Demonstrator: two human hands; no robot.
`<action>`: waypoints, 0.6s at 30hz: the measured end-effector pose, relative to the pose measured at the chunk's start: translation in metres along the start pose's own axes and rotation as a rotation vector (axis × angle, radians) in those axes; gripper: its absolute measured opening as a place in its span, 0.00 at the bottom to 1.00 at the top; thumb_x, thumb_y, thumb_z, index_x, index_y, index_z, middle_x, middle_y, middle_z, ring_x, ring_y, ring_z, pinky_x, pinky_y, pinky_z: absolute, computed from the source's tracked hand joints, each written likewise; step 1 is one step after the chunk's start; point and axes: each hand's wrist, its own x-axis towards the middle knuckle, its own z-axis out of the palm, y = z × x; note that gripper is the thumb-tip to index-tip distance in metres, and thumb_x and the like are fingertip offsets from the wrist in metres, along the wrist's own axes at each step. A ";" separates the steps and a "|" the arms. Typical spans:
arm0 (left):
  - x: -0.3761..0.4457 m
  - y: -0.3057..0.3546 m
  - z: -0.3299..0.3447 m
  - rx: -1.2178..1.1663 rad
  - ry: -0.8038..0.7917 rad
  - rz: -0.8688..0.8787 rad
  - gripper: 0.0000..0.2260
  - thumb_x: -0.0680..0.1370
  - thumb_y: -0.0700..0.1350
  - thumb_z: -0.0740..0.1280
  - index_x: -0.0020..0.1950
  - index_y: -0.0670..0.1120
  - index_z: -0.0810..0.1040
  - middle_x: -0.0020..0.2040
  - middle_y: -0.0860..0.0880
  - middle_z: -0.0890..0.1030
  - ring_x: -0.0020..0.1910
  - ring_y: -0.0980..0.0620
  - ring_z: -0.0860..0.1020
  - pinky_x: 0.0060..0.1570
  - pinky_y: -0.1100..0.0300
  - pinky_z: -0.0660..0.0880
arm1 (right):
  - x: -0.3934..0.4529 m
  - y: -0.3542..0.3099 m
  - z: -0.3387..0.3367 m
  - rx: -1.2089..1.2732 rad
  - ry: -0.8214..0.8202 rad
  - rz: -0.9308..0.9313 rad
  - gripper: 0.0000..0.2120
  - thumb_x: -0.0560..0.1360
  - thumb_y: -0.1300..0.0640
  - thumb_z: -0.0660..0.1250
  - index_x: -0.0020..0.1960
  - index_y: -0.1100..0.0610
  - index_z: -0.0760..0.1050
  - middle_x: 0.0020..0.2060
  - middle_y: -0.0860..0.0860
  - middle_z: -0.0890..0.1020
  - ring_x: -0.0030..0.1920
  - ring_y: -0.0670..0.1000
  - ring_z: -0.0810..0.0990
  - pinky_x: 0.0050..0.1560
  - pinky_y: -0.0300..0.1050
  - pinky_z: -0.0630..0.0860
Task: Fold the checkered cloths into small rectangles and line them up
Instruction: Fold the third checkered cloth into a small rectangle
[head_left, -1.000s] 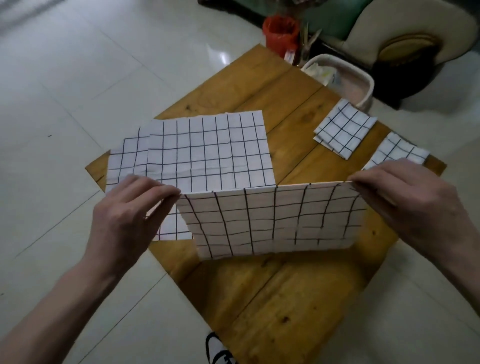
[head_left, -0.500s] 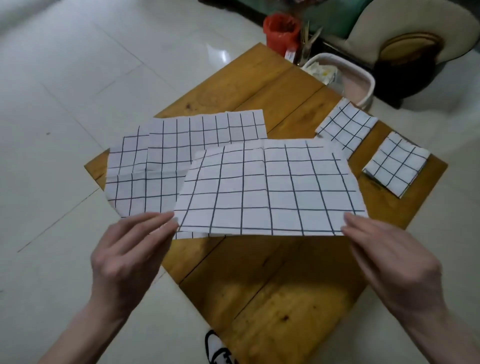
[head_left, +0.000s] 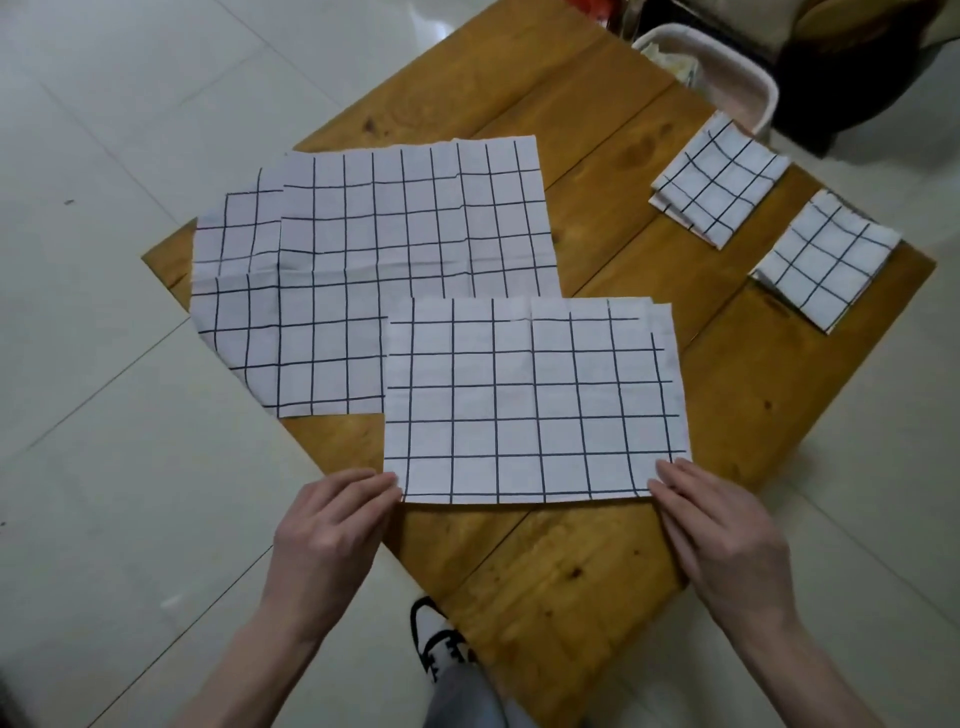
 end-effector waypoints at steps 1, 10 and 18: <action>-0.001 0.002 0.001 0.014 -0.024 -0.014 0.14 0.82 0.47 0.65 0.57 0.43 0.88 0.57 0.47 0.87 0.56 0.44 0.84 0.53 0.51 0.79 | -0.001 -0.002 0.000 -0.001 -0.030 0.030 0.16 0.74 0.67 0.77 0.61 0.61 0.85 0.61 0.57 0.85 0.60 0.58 0.84 0.64 0.51 0.76; -0.010 0.088 0.009 -0.017 -0.276 -0.044 0.32 0.84 0.56 0.57 0.84 0.42 0.59 0.84 0.42 0.61 0.84 0.45 0.58 0.79 0.47 0.57 | -0.012 -0.103 -0.004 0.126 -0.208 -0.038 0.30 0.87 0.41 0.51 0.82 0.58 0.63 0.82 0.54 0.64 0.82 0.54 0.61 0.77 0.58 0.60; -0.003 0.111 0.038 -0.012 -0.387 -0.054 0.34 0.84 0.55 0.55 0.85 0.41 0.51 0.86 0.43 0.51 0.85 0.46 0.49 0.80 0.47 0.53 | -0.004 -0.135 0.032 0.134 -0.428 -0.035 0.38 0.85 0.32 0.48 0.86 0.54 0.48 0.86 0.49 0.50 0.85 0.48 0.48 0.79 0.55 0.52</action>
